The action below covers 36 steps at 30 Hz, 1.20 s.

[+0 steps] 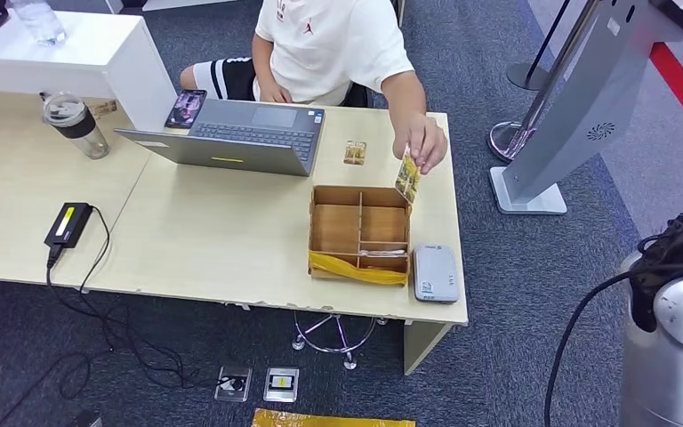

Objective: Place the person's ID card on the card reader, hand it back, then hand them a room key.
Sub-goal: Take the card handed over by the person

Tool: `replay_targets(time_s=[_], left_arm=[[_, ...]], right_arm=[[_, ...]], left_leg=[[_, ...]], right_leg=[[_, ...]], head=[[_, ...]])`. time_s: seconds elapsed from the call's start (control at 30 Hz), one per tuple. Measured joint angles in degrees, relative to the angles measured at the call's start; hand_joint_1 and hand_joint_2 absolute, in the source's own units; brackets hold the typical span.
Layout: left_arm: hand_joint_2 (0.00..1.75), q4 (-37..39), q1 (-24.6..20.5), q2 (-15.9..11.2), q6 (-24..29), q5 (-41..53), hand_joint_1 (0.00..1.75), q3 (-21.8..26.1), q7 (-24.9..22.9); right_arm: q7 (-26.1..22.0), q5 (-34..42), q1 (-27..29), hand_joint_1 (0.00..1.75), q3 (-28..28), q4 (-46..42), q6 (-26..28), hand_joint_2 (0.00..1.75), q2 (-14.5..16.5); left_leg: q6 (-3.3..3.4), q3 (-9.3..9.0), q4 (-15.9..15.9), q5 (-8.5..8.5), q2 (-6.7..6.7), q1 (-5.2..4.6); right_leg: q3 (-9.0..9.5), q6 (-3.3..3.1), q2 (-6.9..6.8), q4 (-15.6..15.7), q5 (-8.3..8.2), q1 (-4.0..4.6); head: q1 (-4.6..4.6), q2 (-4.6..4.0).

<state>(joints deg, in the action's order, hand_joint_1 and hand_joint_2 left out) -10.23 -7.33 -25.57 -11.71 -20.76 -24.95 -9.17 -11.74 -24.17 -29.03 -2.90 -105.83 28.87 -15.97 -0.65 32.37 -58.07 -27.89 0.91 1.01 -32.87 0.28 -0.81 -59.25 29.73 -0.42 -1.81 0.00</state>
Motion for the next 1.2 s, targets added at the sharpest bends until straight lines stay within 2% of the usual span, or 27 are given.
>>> replay_targets(time_s=[0.1, 0.23, 0.3, 0.43, 0.57, 0.8, 1.2], left_arm=[[1.75, 0.08, -0.14, 0.01, 0.63, -0.03, 0.0, -0.55, 0.38], [1.75, 0.13, -0.39, 0.09, 1.6, -0.07, 0.0, -1.0, 0.99], [1.75, 0.13, -0.55, 0.18, 1.83, -0.07, 0.0, -1.43, 1.13], [1.75, 0.14, -0.58, 0.3, 2.34, -0.21, 0.0, -1.73, 1.13], [1.75, 0.15, -0.59, 0.33, 3.19, -0.29, 0.0, -1.85, 0.96], [1.75, 0.17, -0.59, 0.35, 4.69, -0.47, 0.0, -2.15, 0.35], [1.75, 0.22, -0.58, 0.85, 6.49, -2.4, 0.0, -2.18, -1.04]], right_arm=[[0.8, -4.06, -0.61, 0.0, 4.03, -2.93, -7.76, 1.75, 1.67], [2.33, -10.17, -2.04, 0.0, 11.86, -2.26, -22.75, 1.75, 5.25], [2.06, -13.63, -2.19, 0.0, 16.13, 0.99, -25.54, 1.75, 7.52], [2.31, -19.09, -2.32, 0.0, 21.49, 8.44, -27.15, 1.75, 10.57], [3.34, -21.09, -2.64, 0.0, 24.57, 15.1, -27.78, 1.75, 12.45], [4.49, -21.74, -4.25, 0.0, 26.46, 22.97, -28.4, 1.75, 14.64], [4.4, -22.04, -6.34, 0.0, 27.88, 28.48, -28.18, 1.75, 16.83]], left_leg=[[0.0, -0.03, 0.01, 0.0, -0.08, 0.0], [-0.06, -0.03, 0.02, 0.03, -0.12, 0.13], [-0.12, -0.02, 0.02, 0.07, -0.1, 0.18], [-0.15, 0.03, 0.02, 0.09, -0.01, 0.21], [-0.16, 0.04, 0.02, 0.07, -0.03, 0.2], [-0.18, 0.04, 0.01, 0.06, -0.05, 0.2], [-0.18, 0.02, 0.01, 0.06, -0.08, 0.2]], right_leg=[[0.01, 0.0, 0.13, -0.01, -0.01, 0.0], [0.0, -0.01, 0.22, -0.02, -0.01, 0.11], [0.0, -0.01, 0.21, -0.02, -0.01, 0.16], [-0.01, -0.03, 0.12, -0.02, 0.0, 0.21], [-0.04, -0.03, 0.19, -0.01, 0.0, 0.19], [-0.07, -0.03, 0.21, 0.0, 0.0, 0.19], [-0.07, -0.04, 0.25, 0.0, 0.0, 0.2]], head=[[0.01, 0.0], [0.02, 0.0], [0.02, 0.0], [-0.02, 0.0], [0.0, 0.0], [0.0, 0.0], [0.0, 0.0]])
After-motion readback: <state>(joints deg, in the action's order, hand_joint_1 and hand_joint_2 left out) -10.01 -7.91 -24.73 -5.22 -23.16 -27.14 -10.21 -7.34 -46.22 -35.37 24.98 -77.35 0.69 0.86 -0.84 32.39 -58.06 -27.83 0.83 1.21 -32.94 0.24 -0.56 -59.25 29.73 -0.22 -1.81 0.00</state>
